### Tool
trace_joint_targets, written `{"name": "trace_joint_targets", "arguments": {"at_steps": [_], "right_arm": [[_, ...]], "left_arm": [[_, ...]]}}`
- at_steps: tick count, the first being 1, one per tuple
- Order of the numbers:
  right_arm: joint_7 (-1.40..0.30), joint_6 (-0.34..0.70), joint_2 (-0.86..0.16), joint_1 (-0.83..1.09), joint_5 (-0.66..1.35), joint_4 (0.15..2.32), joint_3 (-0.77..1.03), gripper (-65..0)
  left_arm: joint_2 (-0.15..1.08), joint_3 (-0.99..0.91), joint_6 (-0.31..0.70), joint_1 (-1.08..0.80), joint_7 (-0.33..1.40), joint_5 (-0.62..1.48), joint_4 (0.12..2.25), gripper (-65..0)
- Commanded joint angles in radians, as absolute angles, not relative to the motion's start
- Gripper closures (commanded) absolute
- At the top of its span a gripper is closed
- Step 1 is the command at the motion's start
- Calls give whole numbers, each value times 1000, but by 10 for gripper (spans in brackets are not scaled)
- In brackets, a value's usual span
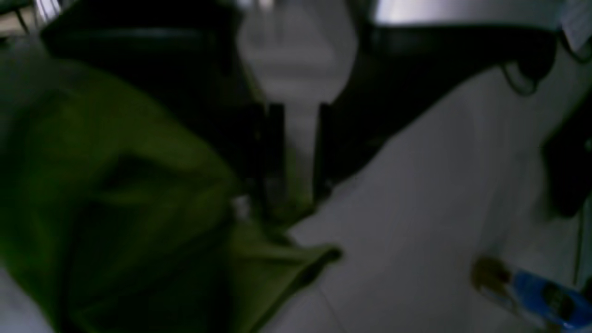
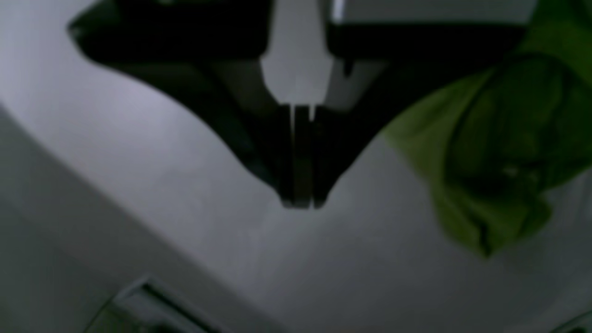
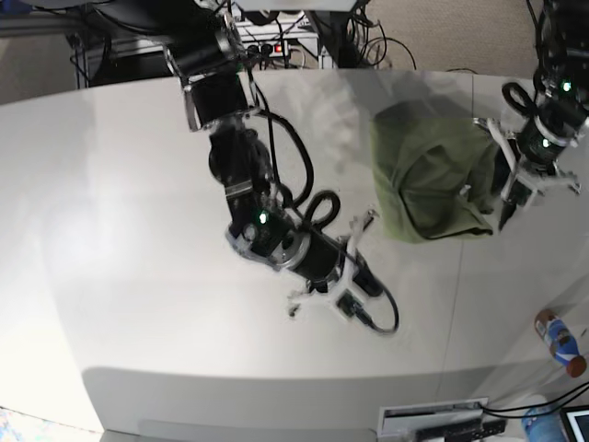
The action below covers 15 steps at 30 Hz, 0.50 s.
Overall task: Fold the T-shirt properly
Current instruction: 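Release the shirt with the right gripper and reposition it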
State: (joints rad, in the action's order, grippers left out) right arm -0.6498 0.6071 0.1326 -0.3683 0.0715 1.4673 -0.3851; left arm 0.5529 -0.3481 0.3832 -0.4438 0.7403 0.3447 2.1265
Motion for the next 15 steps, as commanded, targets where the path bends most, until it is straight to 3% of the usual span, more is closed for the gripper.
{"name": "trace_joint_targets", "arguments": {"at_steps": [1,15], "right_arm": [[-621,609,142,-412,85,1464,-383,0],[-576,610,141,-499,77,1225,-384,0]], "left_arm": [[567,-357,381,-465,728,368,2153,-121],[562,-356,393,-599,682,505,2166,-114]]}}
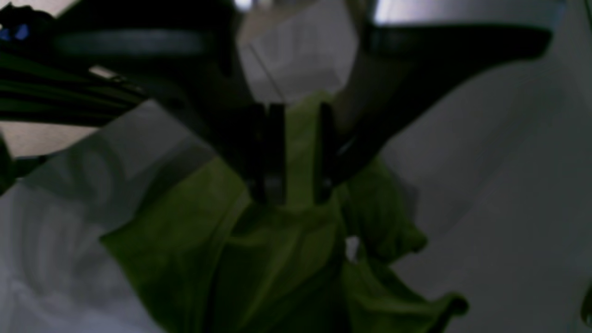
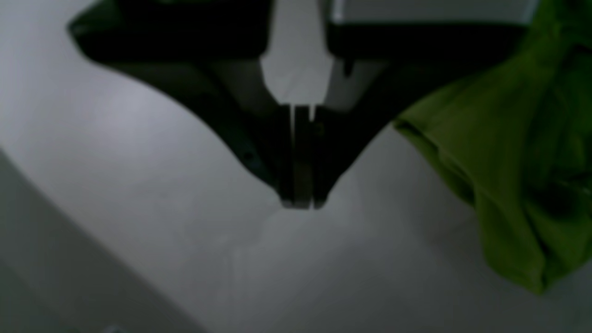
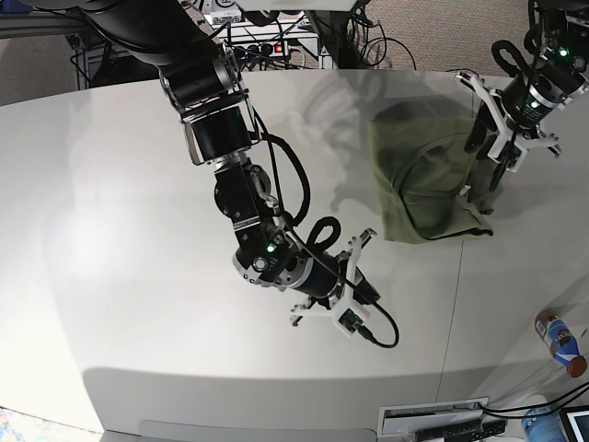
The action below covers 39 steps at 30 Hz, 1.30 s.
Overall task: Fold the T-shirt properly
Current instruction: 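Release the shirt with the right gripper and reposition it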
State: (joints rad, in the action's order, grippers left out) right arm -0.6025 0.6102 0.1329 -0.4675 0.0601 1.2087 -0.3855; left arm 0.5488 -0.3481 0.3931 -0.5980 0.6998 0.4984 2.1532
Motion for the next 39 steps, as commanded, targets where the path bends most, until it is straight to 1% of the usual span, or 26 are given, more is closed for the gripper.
{"name": "trace_joint_targets", "arguments": {"at_steps": [1,9,14,19,22,27,32,35,39], "right_arm": [[-575,610,142,-499,77,1218,-384,0],[-559,611,141,-499,77,1162,-384,0],[-491,611,142,-499,77,1066,-385,0],[-485,611,142,-496,83,1015,-395,0],[-489,611,142,-490,106,1015,-435,0],[-498,612,142,-484,115,1015,-558,0],[-546,611,142,-481,118,1015,-636,0],[-595,610,142,-479,162,1015,-641,0],[-671,611,142,-479,219,1015,-640,0]], "left_arm": [[562,-356,393,-602,684,514,2158,-112],[562,-356,473,-616,688,608,2032,-112],[562,-356,473,-615,671,623,1975,-112],[562,-356,507,-615,626,636,1952,-109],[558,-356,507,-612,619,636,1937,-103],[530,-356,523,-612,589,618,1906,-103],[501,-353,558,-560,572,595,1819,-103],[493,-349,582,-507,571,595,1768,-103],[493,-349,583,-431,571,591,1708,-103]]}}
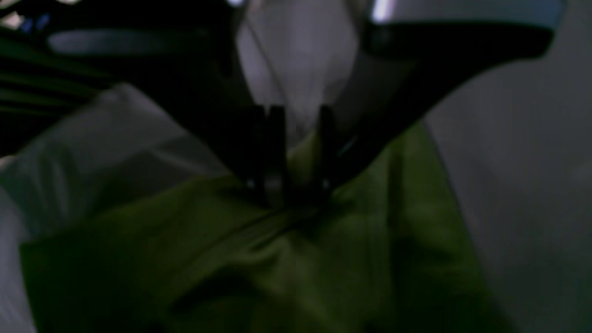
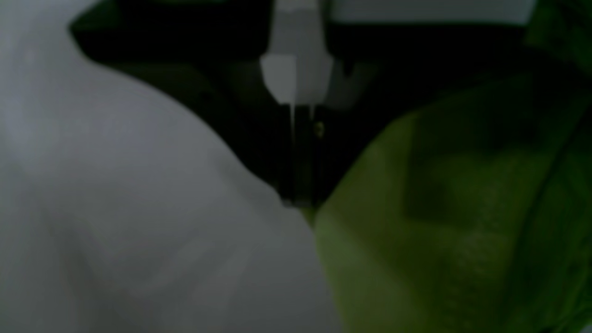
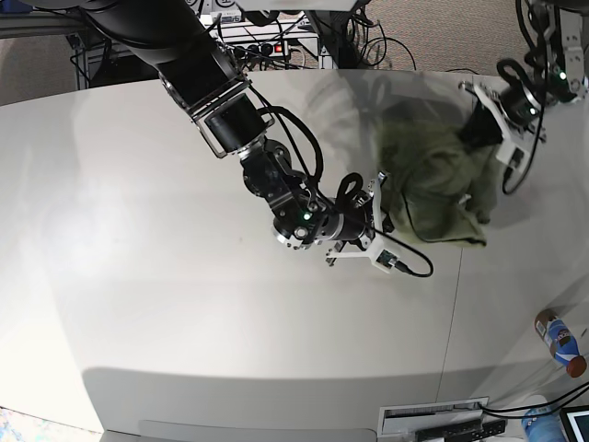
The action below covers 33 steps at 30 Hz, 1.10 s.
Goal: Fold the T-shirt properly
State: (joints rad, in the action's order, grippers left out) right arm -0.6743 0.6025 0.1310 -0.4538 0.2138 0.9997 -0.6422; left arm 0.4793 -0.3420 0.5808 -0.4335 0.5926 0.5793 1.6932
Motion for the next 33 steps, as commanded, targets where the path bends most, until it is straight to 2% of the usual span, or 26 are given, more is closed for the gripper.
{"name": "trace_joint_targets", "arguments": {"at_steps": [1,8,12,18,27,33], "right_arm": [[-693,611,142,-479,236,1015,-640,0],[-862,612,141,-479,356,1031,-640,0],[-963,613,135,-479,427,1081,-640,0],[-1119,613,115,-479,463,1168,-640,0],[-1243,612,-12,-477,580,1306,-640,0],[-1291,613,-36,-435,644,1324,-640,0]], "left_arm": [[493,-349,589,-412,569,584,1694,-103],[494,-334,635,-271,541,575,1555,-103],[494,-252,678,-162,540,557,1451,-103],[494,-110,646,-39,496,450,1378,-103],[555,2,624,60,418,357,1371,-103],[565,25,592,108,354,306,1371,-103]]}}
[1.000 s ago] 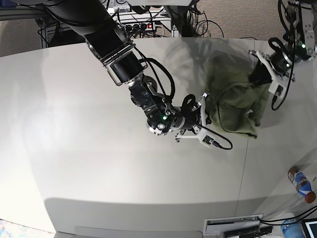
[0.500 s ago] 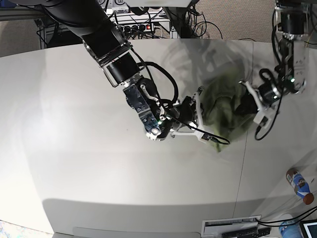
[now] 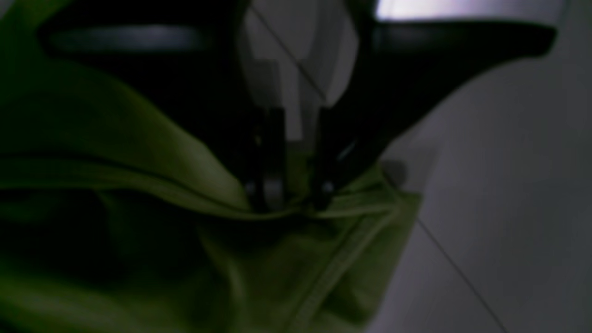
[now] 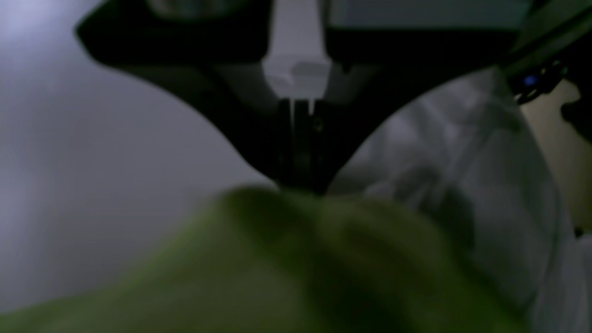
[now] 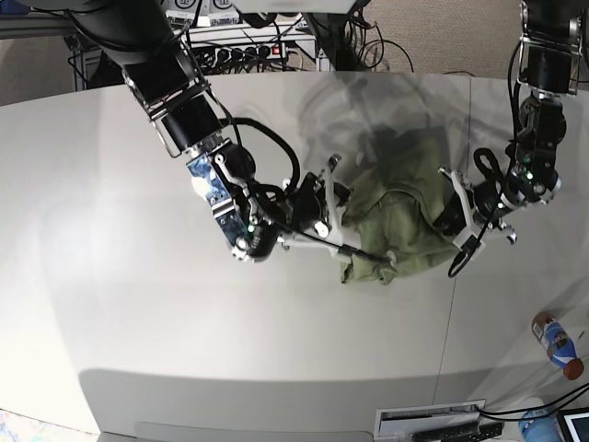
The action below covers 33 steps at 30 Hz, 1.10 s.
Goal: Fold the T-shirt properly
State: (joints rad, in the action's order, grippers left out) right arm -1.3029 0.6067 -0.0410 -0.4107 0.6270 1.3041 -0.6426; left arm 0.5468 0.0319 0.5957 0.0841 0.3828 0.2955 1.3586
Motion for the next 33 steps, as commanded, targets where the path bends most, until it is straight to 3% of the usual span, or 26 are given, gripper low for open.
{"name": "trace_joint_targets", "arguments": {"at_steps": [1,10,18,24,29,33], "right_arm": [[-1291,613,-37,-422,645,1334,-640,0],[-1252,614,-49,-327,633,1492,-640,0],[-1193,614,-31,-327,617,1642,-543,0],[-1158,614,76,-327,615,1669,-518,0],[-931,616,123,-327,412,1663,-518,0],[-871,616,125,-327,352,1563,-518,0]], "left_arm": [[565,25,593,115,353,306,1370,-103],[583,25,633,189,383,316,1321,-103],[720,23,625,191,554,506,1380,-103],[799,23,625,190,762,773,1464,-103],[801,21,625,147,859,880,1544,-103],[801,21,626,70,861,895,1610,-103]]}}
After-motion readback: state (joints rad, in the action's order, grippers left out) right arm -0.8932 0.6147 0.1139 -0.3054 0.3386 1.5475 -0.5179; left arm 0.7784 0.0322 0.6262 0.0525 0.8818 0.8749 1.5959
